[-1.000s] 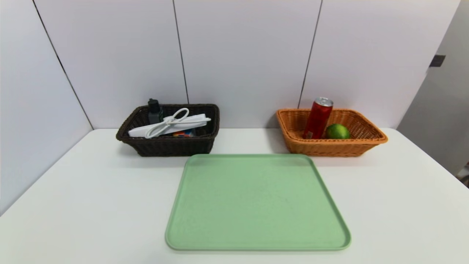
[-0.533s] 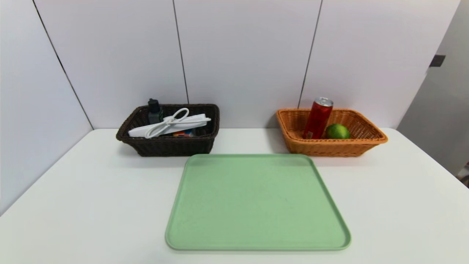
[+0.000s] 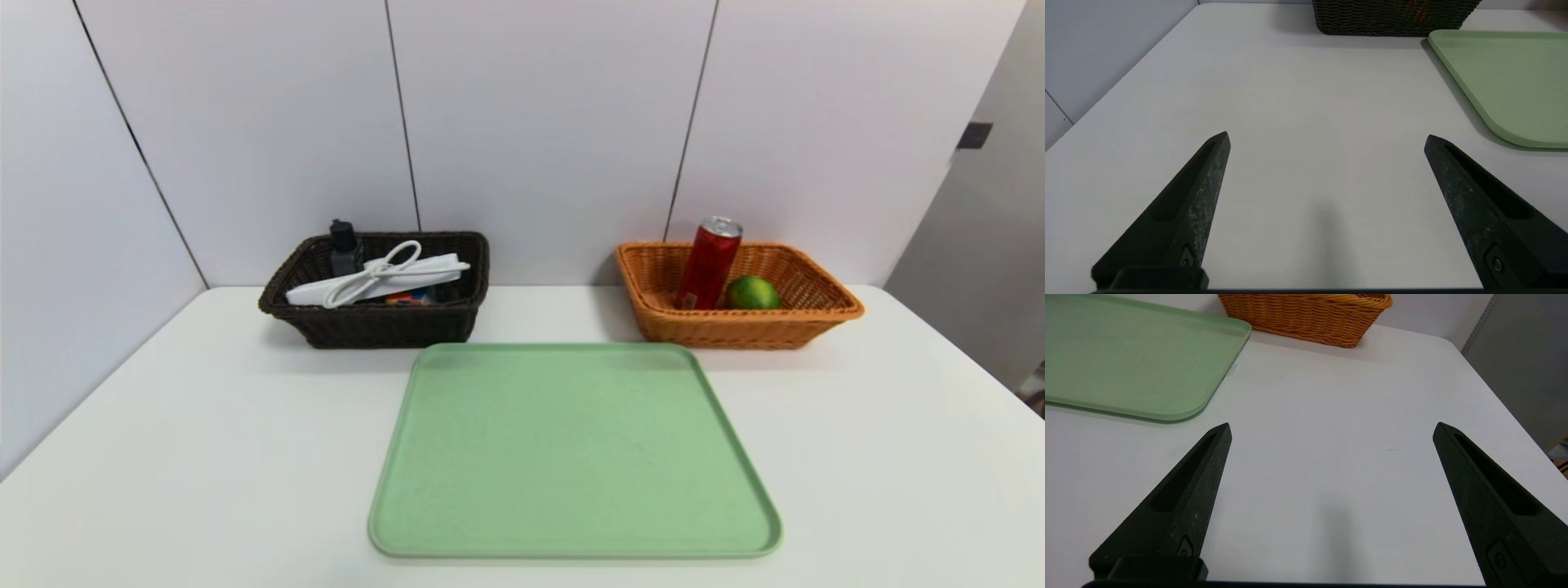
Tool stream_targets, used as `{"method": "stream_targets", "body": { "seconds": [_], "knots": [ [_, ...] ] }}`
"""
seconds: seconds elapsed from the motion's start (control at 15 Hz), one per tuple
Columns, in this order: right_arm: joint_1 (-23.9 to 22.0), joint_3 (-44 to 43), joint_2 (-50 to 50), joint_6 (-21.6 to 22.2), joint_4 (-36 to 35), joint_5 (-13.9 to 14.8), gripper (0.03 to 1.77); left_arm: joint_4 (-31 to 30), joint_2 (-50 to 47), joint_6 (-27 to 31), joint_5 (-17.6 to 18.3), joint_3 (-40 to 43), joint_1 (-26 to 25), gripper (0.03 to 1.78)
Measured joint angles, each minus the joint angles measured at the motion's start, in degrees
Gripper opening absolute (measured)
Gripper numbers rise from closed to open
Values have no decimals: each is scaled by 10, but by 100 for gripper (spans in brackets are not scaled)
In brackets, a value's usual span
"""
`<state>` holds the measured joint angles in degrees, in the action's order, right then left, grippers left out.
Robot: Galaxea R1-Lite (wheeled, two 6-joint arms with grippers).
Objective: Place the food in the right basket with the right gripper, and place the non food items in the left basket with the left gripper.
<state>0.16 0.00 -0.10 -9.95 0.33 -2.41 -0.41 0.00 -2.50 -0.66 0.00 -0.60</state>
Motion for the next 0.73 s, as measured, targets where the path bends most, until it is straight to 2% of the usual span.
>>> {"method": "stream_targets", "body": {
  "seconds": [0.73],
  "knots": [
    [0, 0, 0, 3, 1, 2, 170, 0, 0, 0, 0, 0, 0, 169]
  ]
}}
